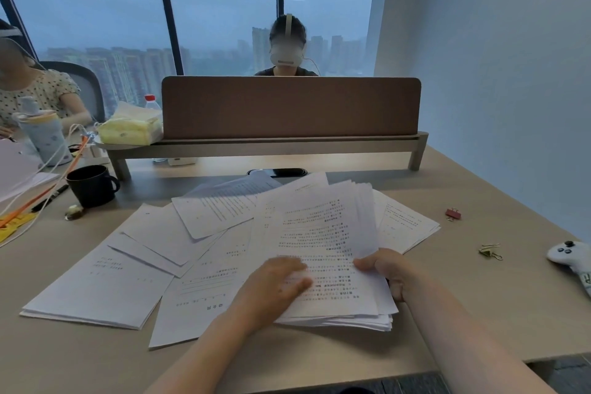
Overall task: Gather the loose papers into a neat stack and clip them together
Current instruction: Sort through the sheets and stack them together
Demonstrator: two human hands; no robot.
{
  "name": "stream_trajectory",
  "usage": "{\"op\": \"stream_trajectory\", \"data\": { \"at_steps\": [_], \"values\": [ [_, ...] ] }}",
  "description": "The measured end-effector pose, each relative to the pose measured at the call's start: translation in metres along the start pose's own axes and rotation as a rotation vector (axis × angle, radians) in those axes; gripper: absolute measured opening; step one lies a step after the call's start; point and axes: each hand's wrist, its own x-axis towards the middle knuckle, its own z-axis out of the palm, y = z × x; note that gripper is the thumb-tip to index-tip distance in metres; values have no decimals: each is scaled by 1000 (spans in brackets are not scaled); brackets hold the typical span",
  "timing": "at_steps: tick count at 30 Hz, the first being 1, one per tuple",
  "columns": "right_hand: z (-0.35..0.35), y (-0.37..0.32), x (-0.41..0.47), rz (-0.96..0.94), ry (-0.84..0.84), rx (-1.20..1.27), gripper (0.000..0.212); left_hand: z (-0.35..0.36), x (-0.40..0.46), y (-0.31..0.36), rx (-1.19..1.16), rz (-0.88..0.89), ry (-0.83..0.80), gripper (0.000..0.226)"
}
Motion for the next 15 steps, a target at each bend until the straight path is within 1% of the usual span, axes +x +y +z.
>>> {"op": "stream_trajectory", "data": {
  "at_steps": [1, 2, 3, 5, 7, 8, 10, 12, 13, 15],
  "values": [
    [1, 0, -1, -8, 5, 9, 24, 0, 5, -5, -23, -86, 94, 64],
    [1, -1, -2, -21, 13, 19, 22, -2, 9, -12, -55, -196, 159, 61],
    [2, -1, -4, -39, 19, 27, 20, -6, 12, -16, -103, -295, 205, 64],
    [2, -1, -6, -71, 22, 57, 19, -18, 19, -22, -247, -400, 304, 66],
    [1, 0, -6, -108, 23, 92, 24, -31, 25, -23, -426, -486, 395, 59],
    [1, 0, -7, -133, 19, 110, 27, -38, 27, -22, -533, -550, 417, 64],
    [2, -3, -11, -182, -1, 144, 30, -48, 32, -26, -753, -648, 395, 82],
    [2, -6, -16, -228, -27, 158, 29, -58, 34, -29, -967, -663, 336, 94],
    [3, -8, -18, -247, -41, 159, 28, -61, 35, -31, -1045, -638, 292, 90],
    [4, -13, -21, -293, -66, 162, 28, -66, 34, -27, -1106, -557, 274, 57]
  ]
}}
